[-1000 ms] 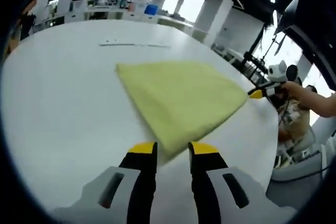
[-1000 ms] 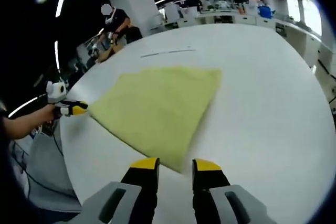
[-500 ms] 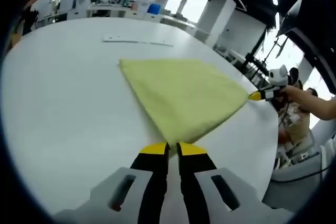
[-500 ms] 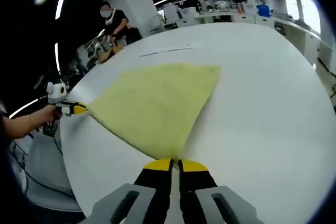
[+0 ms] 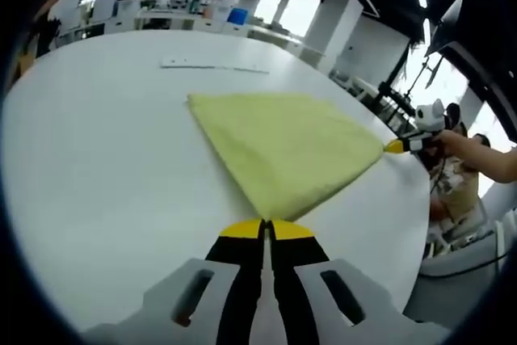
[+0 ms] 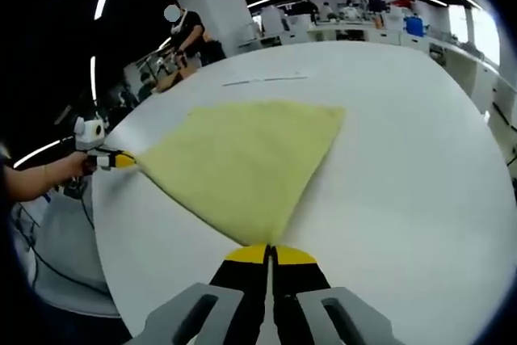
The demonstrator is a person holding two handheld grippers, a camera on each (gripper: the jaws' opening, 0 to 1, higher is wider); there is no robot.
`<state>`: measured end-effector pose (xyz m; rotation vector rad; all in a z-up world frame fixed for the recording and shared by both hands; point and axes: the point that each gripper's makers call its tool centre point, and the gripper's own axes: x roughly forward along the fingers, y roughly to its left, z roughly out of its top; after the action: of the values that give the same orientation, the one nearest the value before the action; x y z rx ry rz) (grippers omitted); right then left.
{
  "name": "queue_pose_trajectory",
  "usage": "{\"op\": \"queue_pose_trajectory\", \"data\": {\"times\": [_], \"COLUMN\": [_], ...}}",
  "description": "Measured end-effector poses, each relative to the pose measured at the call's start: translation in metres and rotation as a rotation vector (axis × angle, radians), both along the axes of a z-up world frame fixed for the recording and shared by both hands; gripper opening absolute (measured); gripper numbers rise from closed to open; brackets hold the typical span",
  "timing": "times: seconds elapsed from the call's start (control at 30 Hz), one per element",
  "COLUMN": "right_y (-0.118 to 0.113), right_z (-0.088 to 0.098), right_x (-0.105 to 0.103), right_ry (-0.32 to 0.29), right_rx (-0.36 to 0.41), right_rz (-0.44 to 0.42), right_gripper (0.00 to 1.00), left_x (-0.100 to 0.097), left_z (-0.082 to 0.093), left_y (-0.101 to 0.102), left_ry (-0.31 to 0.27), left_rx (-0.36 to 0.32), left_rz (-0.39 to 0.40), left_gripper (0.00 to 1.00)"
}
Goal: Fold the garment on the visible template until the final outline fits inside the template.
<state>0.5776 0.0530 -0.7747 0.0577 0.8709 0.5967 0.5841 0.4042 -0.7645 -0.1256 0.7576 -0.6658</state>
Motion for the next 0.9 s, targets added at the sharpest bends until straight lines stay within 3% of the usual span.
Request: {"op": "queue_pose_trajectory", "data": {"times": [0.9], "right_y": [-0.004], "right_z": [-0.002], "right_x": [-0.035], "right_ry": [0.021], "right_rx": [-0.02], "right_rz": [0.033], "right_gripper": [0.0], "left_x": [-0.034], "left_z": [0.001], "left_y": [-0.003], "left_ry": [-0.002], "left_rx": [0.007], "left_rz": [-0.037], "left_gripper": [0.0]}}
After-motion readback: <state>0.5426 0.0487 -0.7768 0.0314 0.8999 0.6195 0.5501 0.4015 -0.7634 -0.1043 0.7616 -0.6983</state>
